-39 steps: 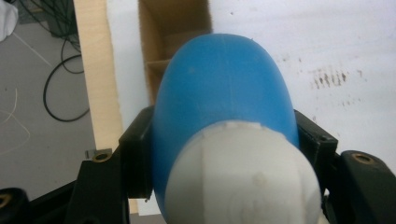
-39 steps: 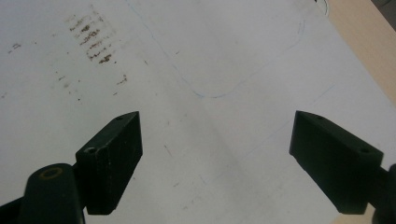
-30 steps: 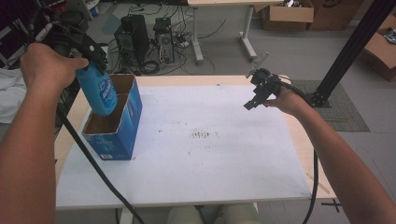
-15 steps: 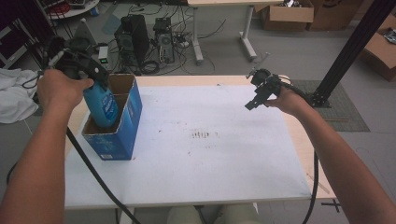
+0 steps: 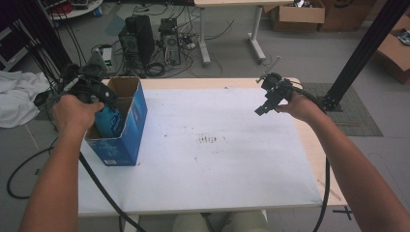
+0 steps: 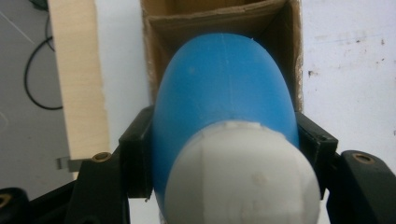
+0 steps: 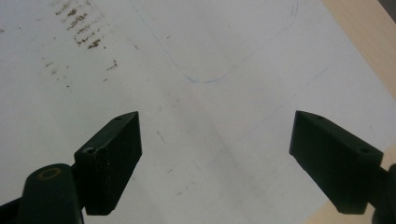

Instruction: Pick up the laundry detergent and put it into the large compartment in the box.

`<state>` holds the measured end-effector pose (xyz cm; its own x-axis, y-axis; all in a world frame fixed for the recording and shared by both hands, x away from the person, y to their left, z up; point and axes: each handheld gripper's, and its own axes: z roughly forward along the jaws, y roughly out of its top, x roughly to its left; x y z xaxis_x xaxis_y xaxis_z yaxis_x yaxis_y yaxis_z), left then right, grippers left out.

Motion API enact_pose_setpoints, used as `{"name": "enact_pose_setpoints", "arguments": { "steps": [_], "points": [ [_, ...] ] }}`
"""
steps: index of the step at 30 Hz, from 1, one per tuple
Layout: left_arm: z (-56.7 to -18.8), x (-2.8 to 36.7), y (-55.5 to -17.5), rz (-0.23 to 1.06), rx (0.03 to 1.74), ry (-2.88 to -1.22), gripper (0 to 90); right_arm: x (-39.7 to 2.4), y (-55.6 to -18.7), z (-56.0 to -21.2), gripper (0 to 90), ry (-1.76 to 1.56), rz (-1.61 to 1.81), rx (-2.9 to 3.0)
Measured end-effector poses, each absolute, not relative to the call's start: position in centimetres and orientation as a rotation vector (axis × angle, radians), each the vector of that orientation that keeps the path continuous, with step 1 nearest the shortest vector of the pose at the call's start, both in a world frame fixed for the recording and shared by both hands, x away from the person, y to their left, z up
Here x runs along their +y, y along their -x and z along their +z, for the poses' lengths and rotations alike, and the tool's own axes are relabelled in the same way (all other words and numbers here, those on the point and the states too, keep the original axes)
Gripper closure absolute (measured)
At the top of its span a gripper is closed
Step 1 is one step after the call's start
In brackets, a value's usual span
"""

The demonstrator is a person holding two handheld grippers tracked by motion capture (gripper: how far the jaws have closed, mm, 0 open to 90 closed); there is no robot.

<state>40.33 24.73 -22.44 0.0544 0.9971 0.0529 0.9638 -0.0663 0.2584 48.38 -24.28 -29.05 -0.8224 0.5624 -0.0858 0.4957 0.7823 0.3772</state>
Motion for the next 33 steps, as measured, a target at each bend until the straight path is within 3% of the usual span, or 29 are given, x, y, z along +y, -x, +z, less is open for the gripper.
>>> {"name": "enact_pose_setpoints", "arguments": {
  "steps": [19,33],
  "points": [
    [-26.9,24.3,-41.0,0.305,2.044,-2.213,38.1,-25.1,-48.4,-29.4,16.8,-0.856,0.502,2.775],
    [-28.1,24.7,-41.3,0.277,2.056,-2.205,38.0,-25.7,-48.4,-29.8,17.0,-0.878,0.511,2.777]
  ]
}}
